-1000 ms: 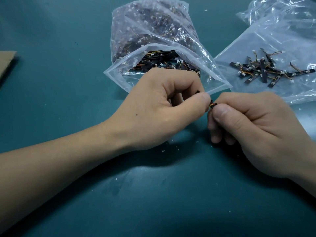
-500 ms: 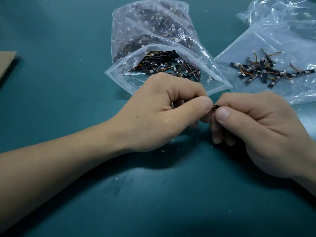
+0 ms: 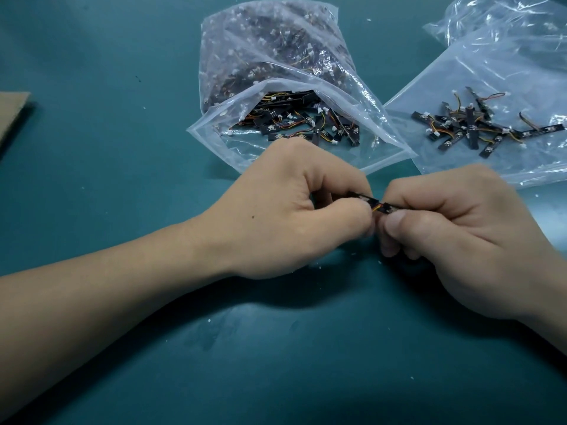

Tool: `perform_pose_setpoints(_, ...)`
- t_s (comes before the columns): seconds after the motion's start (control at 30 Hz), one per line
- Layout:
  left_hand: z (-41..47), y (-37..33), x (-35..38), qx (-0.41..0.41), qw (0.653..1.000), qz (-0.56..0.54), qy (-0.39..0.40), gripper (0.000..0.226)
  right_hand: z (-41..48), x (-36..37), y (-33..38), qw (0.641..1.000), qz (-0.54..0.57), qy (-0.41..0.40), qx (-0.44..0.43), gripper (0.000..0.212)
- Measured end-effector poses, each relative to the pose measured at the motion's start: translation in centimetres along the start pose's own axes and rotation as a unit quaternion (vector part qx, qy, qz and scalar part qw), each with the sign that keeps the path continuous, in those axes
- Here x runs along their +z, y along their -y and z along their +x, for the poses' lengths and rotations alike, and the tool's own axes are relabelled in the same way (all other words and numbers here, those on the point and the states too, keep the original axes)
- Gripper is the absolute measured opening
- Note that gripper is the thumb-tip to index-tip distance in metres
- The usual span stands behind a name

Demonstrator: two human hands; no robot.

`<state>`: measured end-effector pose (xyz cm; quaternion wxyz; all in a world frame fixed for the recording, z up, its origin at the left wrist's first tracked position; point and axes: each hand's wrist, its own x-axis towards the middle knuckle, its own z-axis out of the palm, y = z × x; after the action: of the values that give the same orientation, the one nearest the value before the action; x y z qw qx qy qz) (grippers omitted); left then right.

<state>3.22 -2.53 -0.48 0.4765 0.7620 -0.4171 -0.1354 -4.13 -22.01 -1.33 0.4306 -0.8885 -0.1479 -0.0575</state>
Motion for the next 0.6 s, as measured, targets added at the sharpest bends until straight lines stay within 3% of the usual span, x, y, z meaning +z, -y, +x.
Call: perform_pose_setpoints(0.6, 0.14, 0.32, 0.26, 0.011, 0.998, 0.051, 0.024, 0.026, 0.03, 0.01, -0.13, 1.0, -0.015, 0.009, -0.005, 0.034)
